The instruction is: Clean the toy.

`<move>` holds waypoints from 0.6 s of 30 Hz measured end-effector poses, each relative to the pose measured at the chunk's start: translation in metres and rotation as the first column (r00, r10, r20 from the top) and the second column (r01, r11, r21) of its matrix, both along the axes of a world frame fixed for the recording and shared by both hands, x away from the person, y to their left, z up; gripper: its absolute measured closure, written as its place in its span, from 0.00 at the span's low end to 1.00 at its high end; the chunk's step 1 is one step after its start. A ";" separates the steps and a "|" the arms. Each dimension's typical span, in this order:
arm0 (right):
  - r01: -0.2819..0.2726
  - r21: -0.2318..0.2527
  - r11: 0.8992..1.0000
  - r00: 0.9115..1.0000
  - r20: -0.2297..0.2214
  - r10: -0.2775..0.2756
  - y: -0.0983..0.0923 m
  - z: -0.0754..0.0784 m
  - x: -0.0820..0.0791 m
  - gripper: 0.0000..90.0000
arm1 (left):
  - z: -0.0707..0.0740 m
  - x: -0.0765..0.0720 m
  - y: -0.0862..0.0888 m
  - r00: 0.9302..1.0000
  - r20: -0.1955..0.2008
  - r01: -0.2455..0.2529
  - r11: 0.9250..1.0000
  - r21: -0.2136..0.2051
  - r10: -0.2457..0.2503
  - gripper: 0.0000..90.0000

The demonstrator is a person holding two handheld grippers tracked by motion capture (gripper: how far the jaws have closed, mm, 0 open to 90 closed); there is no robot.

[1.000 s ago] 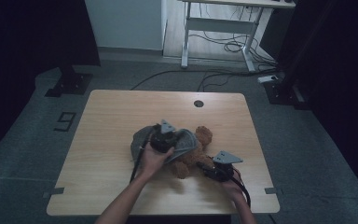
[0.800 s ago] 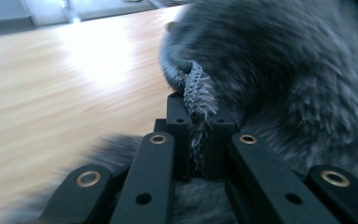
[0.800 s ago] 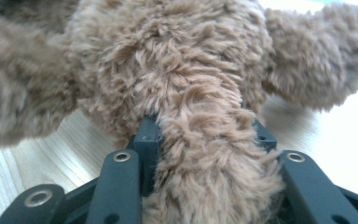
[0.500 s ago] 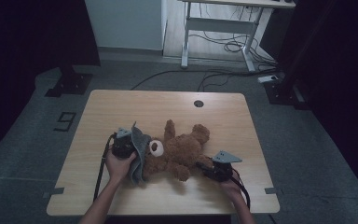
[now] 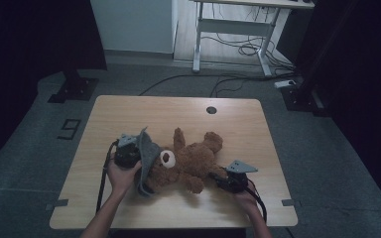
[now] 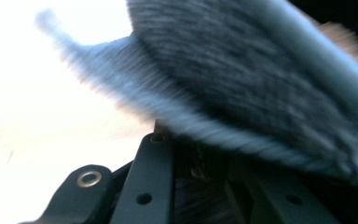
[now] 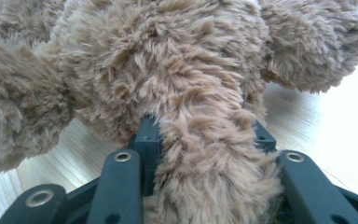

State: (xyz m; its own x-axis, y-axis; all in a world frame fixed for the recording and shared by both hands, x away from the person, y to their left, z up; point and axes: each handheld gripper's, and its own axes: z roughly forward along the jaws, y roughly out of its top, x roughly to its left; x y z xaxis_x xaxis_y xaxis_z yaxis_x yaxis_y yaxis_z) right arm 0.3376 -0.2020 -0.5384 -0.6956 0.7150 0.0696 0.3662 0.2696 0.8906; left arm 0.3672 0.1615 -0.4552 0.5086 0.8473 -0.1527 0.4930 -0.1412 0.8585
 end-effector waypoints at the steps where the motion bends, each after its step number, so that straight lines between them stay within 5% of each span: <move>1: 0.002 0.002 1.000 1.000 0.000 -0.002 0.000 0.000 0.000 0.66 | 0.011 -0.003 -0.012 0.999 0.029 0.029 1.000 0.006 -0.029 0.92; 4: 0.010 0.004 1.000 1.000 0.000 -0.010 0.001 0.000 0.000 0.66 | 0.038 -0.007 -0.057 0.988 0.083 0.128 0.991 0.030 -0.131 0.92; 6: 0.014 0.004 1.000 1.000 -0.001 -0.014 0.002 0.001 -0.001 0.66 | 0.042 -0.004 -0.083 0.980 0.081 0.177 0.983 0.040 -0.179 0.92; 11: 0.022 0.011 1.000 1.000 -0.005 -0.022 0.001 0.000 0.000 0.66 | 0.019 0.002 -0.150 0.961 0.013 0.275 0.958 0.080 -0.277 0.91; 13: 0.025 0.009 1.000 1.000 -0.006 -0.025 0.000 0.000 0.000 0.66 | 0.000 0.004 -0.160 0.958 -0.028 0.288 0.952 0.107 -0.287 0.91; 17: 0.038 0.007 0.999 0.999 -0.006 -0.038 -0.001 -0.002 0.000 0.66 | -0.016 0.000 -0.141 0.960 -0.036 0.277 0.960 0.035 -0.276 0.92; 18: 0.045 0.010 0.999 0.999 -0.010 -0.045 0.000 -0.002 0.000 0.66 | -0.015 -0.004 -0.134 0.964 -0.022 0.267 0.963 0.049 -0.266 0.92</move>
State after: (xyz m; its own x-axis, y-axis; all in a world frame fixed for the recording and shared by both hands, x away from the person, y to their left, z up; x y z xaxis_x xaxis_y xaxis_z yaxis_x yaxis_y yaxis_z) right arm 0.3371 -0.2021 -0.5407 -0.6620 0.7449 0.0833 0.3862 0.2437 0.8896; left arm 0.3635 0.0271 -0.4706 0.7148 0.6886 -0.1221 0.4445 -0.3126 0.8395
